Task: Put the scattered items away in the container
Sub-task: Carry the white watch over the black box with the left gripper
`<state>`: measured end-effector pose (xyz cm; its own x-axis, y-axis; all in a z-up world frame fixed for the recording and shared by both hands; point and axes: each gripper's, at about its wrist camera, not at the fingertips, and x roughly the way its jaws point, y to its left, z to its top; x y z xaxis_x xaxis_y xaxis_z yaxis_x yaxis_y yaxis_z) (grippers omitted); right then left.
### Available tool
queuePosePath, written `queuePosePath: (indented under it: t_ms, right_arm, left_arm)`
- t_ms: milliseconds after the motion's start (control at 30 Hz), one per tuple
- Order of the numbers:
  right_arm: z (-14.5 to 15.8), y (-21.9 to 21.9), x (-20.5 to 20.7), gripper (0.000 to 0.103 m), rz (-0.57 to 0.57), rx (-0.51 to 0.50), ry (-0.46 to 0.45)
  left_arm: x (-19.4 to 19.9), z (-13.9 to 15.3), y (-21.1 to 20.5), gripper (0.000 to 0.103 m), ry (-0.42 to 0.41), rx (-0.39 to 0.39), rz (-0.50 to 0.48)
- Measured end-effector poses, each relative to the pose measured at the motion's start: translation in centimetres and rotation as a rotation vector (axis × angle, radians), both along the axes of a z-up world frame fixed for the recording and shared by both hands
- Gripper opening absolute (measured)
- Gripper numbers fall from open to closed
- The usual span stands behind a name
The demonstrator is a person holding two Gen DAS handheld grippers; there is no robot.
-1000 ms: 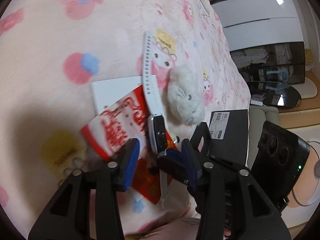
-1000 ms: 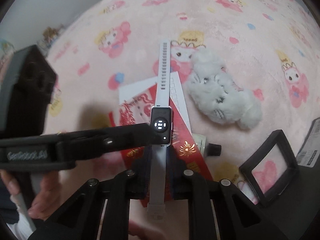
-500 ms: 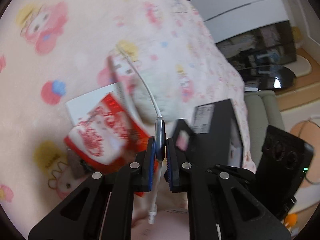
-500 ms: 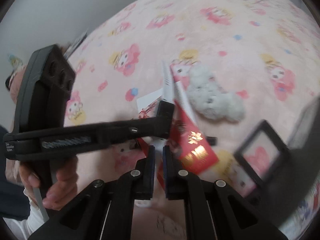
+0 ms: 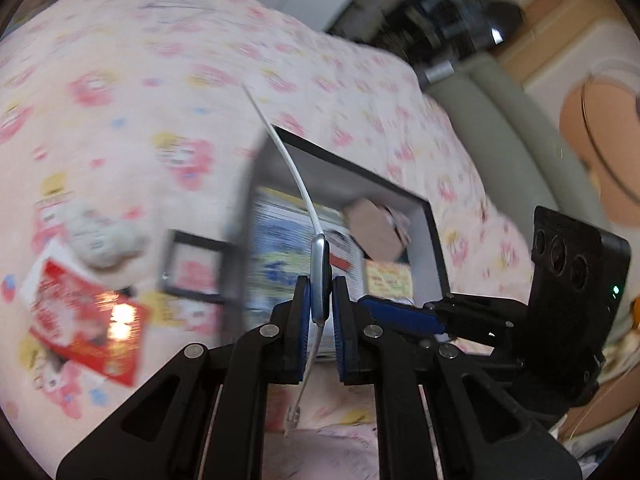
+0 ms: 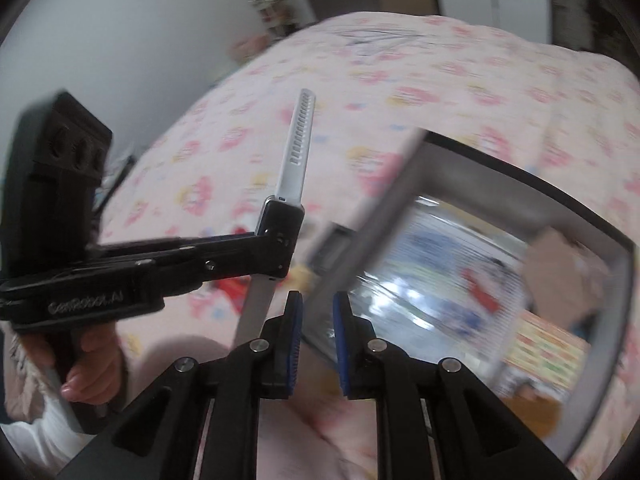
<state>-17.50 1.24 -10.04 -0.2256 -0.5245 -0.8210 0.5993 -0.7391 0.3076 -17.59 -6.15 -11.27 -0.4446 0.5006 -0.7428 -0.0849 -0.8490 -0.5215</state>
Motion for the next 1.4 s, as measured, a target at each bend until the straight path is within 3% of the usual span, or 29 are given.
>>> queuePosePath:
  t_ms: [167,400,533,667,833,1000,1067,1133,1300,1400]
  right_arm:
    - [-1.1,6.6,-0.1,0.013,-0.030,0.014,-0.024]
    - [-4.2,12.6,-1.7,0.015,-0.122,-0.012,-0.109]
    - [-6.5,14.3,-3.0,0.020,-0.194,-0.072,-0.224]
    - [-6.0,15.2,-3.0,0.021,-0.237,-0.067,-0.211]
    - [-6.3,14.4,-2.6,0.024,-0.215,-0.048,-0.183]
    - [-7.6,14.8,-3.0,0.023,-0.238,-0.034,-0.183]
    - [-7.8,15.2,-3.2,0.015,-0.258,-0.027,-0.179]
    - [-8.0,15.3,-3.4,0.008,-0.273,-0.016,-0.179]
    - [-7.5,16.0,-3.8,0.007,-0.301,0.001,-0.143]
    - [-7.0,17.0,-3.9,0.007,-0.316,-0.024,-0.140]
  left_arm:
    - [-2.6,-2.3,9.9,0.009,-0.078,-0.138,-0.118]
    - [-4.0,-6.0,15.7,0.009,-0.131,-0.258,-0.142]
    - [-4.8,-7.2,16.7,0.009,-0.158,-0.240,-0.157]
    - [-6.2,-7.5,17.1,0.009,-0.210,-0.198,-0.180]
    - [-7.4,-7.6,19.0,0.009,-0.216,-0.242,-0.230]
    - [-7.4,-10.2,19.1,0.011,-0.237,-0.135,-0.250]
    - [-7.3,-10.7,18.6,0.011,-0.238,-0.082,-0.245]
    - [-7.1,-10.5,18.2,0.011,-0.229,-0.055,-0.252]
    - [-6.7,-9.0,16.8,0.011,-0.178,0.038,-0.264]
    - [-7.1,-8.4,15.9,0.011,-0.166,0.045,-0.244]
